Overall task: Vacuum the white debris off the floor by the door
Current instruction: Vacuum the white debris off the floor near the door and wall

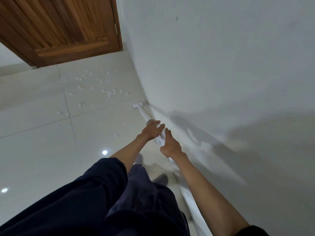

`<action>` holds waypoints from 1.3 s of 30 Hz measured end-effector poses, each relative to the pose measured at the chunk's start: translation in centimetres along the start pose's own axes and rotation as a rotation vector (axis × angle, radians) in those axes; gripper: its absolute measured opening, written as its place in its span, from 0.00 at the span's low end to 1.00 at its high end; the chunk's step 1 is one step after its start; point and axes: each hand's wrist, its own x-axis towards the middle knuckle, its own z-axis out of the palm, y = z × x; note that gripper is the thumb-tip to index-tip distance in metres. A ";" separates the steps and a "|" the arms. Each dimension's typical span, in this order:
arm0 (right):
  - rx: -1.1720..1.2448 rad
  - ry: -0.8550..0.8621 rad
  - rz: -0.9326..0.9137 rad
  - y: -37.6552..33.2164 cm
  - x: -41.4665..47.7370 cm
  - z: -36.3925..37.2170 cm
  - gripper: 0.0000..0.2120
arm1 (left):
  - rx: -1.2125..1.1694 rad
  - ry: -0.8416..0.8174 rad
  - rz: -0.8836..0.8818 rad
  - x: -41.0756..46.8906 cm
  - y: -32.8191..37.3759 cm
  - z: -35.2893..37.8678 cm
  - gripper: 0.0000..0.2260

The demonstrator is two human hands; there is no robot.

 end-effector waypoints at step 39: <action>-0.116 -0.003 -0.173 12.2 -6.2 1.3 0.37 | -0.324 0.222 -0.024 -3.8 1.1 14.0 0.25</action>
